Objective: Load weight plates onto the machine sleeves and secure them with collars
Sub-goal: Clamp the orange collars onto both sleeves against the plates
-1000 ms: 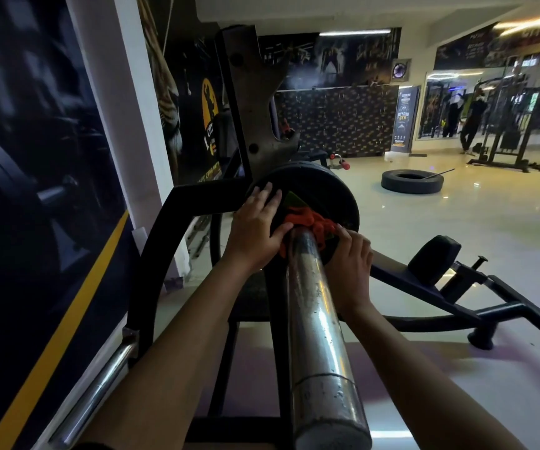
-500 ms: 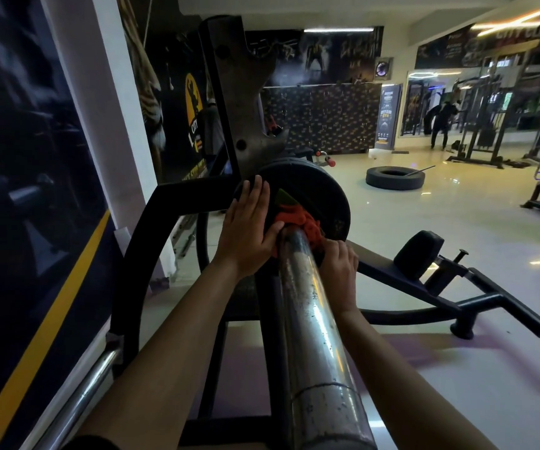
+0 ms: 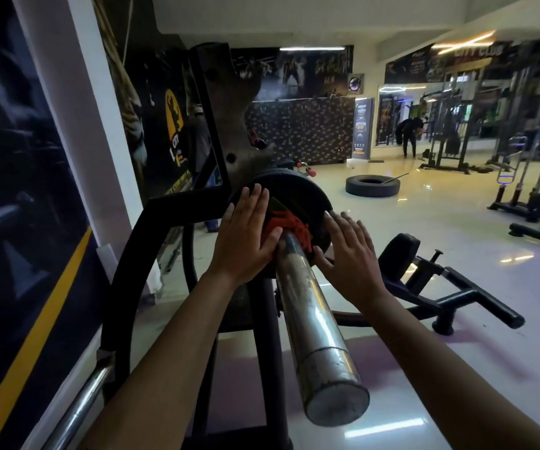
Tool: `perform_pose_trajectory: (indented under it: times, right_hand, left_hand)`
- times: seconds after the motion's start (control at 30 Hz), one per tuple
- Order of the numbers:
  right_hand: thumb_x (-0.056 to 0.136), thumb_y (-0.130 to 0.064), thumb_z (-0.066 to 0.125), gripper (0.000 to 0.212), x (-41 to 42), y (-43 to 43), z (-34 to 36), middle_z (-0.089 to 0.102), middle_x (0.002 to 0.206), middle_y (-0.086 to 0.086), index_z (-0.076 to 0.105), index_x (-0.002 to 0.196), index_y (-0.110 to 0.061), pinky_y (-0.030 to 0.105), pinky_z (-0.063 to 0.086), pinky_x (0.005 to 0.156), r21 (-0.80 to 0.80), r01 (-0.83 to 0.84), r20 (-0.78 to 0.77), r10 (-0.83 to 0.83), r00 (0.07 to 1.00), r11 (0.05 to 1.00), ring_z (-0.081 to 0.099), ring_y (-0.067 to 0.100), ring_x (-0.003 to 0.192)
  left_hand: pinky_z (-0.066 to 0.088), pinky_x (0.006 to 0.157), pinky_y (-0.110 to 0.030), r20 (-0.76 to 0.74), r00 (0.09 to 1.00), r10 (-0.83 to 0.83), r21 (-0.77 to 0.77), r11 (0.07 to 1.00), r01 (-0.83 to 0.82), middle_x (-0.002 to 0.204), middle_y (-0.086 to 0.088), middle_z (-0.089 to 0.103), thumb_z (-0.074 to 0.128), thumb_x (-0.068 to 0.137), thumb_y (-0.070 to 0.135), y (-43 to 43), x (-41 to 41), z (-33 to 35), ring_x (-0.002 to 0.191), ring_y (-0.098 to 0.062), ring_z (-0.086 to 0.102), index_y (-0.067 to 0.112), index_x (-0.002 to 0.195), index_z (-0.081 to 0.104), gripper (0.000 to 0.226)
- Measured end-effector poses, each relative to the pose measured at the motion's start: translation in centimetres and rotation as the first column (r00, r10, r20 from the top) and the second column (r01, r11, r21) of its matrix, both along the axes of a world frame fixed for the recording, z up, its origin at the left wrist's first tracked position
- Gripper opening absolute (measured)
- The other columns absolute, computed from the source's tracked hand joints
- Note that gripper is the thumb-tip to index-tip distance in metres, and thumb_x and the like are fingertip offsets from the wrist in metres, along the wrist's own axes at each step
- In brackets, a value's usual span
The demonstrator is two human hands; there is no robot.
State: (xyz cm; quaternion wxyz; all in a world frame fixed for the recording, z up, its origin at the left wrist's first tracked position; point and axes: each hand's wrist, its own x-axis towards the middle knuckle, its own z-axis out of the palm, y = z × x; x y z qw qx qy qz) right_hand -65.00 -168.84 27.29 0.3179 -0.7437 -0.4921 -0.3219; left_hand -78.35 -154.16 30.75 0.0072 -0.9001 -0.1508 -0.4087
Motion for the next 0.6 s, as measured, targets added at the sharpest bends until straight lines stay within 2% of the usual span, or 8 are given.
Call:
perform_pose_trajectory:
  times: [0.17,0.4,0.6]
  right_hand:
    - [0.087,-0.025,0.06,0.057,-1.6,-2.4,2.6,0.043,0.139,0.02,0.04,0.134,-0.002,0.047,0.023,0.112,0.046,0.026,0.085,-0.03,0.996,0.999,0.032,0.031,0.134]
    - [0.085,-0.027,0.062,0.055,-4.5,-7.4,5.7,0.047,0.136,0.019,0.045,0.131,-0.002,0.05,0.03,0.108,0.147,0.051,0.219,-0.083,0.972,0.988,0.037,0.032,0.131]
    - [0.085,-0.033,0.058,0.057,-6.7,-14.0,6.8,0.047,0.137,0.017,0.044,0.132,-0.004,0.042,0.023,0.111,0.194,0.05,0.276,-0.103,0.956,0.98,0.036,0.029,0.132]
  left_hand:
    - [0.002,0.114,-0.039,0.055,0.997,-0.05,0.104,0.994,0.044,0.154,-0.005,0.015,0.033,0.091,0.044,-2.4,-1.2,1.3,0.141,-0.014,-0.001,0.016,0.145,0.017,0.063]
    - [0.003,0.114,-0.041,0.109,0.989,-0.097,0.198,0.977,0.074,0.152,-0.001,0.008,0.035,0.088,0.045,-7.2,-3.8,3.9,0.142,-0.017,0.001,0.014,0.145,0.015,0.067]
    - [0.005,0.113,-0.043,0.154,0.98,-0.129,0.243,0.966,0.089,0.15,-0.003,0.01,0.035,0.088,0.043,-14.3,-7.0,5.4,0.141,-0.02,0.005,0.012,0.143,0.016,0.066]
